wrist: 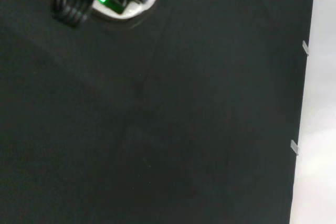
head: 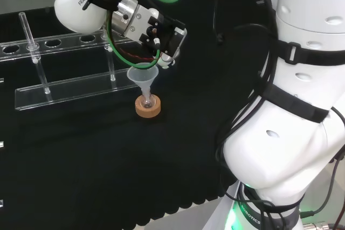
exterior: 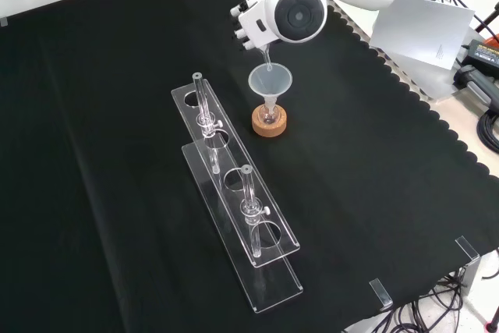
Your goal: Pour all the NaCl from the weighing funnel into the round-bottom flask.
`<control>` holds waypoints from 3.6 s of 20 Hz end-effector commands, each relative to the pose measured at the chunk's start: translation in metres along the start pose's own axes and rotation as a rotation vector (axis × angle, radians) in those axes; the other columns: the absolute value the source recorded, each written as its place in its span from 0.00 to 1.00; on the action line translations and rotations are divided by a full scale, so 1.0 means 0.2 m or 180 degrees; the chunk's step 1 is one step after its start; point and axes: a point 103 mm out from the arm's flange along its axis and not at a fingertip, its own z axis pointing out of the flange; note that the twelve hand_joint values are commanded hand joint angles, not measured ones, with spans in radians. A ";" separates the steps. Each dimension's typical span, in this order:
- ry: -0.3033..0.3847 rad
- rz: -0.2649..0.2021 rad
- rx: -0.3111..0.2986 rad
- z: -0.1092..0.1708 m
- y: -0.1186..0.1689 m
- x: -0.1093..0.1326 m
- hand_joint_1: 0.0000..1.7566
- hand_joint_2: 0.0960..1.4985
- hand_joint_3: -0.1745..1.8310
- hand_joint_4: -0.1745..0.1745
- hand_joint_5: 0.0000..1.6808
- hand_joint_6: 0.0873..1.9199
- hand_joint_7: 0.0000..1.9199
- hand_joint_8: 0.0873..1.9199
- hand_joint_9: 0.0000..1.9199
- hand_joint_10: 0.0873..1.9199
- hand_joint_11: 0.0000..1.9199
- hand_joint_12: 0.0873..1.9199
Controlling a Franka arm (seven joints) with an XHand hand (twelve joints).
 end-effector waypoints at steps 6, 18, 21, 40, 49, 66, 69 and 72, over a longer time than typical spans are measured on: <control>-0.0079 0.0002 -0.0008 -0.01 0.00 0.00 0.64 0.41 0.39 1.00 0.79 0.26 0.44 0.32 0.66 0.02 0.56 0.42; -0.0254 0.0041 0.0015 -0.06 0.00 0.02 0.64 0.41 0.39 1.00 0.79 0.26 0.44 0.32 0.66 0.01 0.56 0.42; -0.0289 0.0049 0.0036 -0.06 0.00 0.02 0.64 0.41 0.39 1.00 0.79 0.26 0.44 0.32 0.66 0.01 0.56 0.42; -0.0558 0.0089 0.0043 -0.08 0.00 0.02 0.64 0.41 0.38 1.00 0.79 0.26 0.43 0.32 0.66 0.01 0.56 0.42; -0.0749 0.0087 0.0019 -0.10 0.00 0.03 0.64 0.41 0.38 1.00 0.79 0.26 0.43 0.32 0.66 0.01 0.55 0.42; -0.0942 0.0126 -0.0015 -0.13 -0.02 0.04 0.64 0.41 0.38 1.00 0.79 0.26 0.43 0.33 0.65 0.01 0.55 0.42; -0.0979 0.0136 -0.0023 -0.13 -0.02 0.04 0.64 0.41 0.38 1.00 0.79 0.26 0.43 0.33 0.65 0.01 0.55 0.42; -0.1009 0.0123 -0.0035 -0.14 -0.02 0.04 0.64 0.41 0.38 1.00 0.78 0.26 0.43 0.33 0.65 0.01 0.55 0.42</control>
